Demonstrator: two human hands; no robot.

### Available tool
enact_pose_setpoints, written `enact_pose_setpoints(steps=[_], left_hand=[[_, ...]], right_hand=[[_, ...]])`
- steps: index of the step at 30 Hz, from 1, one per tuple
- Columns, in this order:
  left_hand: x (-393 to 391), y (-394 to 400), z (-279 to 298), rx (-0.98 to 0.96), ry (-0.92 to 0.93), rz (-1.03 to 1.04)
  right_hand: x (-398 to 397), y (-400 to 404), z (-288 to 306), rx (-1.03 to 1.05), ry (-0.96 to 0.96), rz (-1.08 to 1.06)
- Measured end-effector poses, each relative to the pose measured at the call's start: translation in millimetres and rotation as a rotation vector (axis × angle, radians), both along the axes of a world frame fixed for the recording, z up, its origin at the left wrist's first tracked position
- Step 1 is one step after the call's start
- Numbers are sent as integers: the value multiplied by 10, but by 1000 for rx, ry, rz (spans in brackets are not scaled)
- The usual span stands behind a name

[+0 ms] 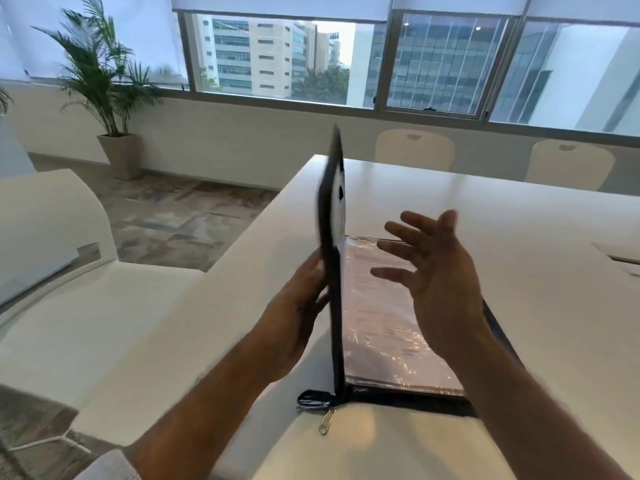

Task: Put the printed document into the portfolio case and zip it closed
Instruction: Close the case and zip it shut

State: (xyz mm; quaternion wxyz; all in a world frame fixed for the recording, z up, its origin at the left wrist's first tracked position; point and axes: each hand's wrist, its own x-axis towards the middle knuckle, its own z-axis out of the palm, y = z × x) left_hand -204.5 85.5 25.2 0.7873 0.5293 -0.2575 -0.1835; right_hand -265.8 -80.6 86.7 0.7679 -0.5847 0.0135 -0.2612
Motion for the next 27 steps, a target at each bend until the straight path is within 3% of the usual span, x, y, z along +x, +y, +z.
enact_pose_setpoints(steps=[2,6,9,18,27], left_hand=[[-1,-119,-19,127,-86,-57],[-31,-351,-165,276,-71,-151],[6,-454,-253,466,-67,-117],[222,-569,-338,709,-243,-119],[155,-495,-301,784,-387,-151]], right_hand=[[-90,-202,24,107,20,66],[-295,-637,-13,322,43,204],[-496,-936,-102,389,152,168],[-888,-1435,-618,12,580,-145],[-893,-1439,-960,-661,767,-425]])
